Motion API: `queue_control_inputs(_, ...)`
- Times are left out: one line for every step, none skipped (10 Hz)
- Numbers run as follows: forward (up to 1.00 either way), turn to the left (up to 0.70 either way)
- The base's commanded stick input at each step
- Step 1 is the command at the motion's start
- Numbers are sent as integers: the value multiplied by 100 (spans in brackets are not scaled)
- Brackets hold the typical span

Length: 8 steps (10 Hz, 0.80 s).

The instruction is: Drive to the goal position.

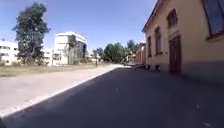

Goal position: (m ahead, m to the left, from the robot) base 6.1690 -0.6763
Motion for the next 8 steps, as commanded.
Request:
queue_control_inputs(70,0)
queue_control_inputs(70,0)
queue_control_inputs(70,0)
queue_control_inputs(70,0)
queue_control_inputs(70,0)
queue_control_inputs(70,0)
queue_control_inputs(70,0)
queue_control_inputs(70,0)
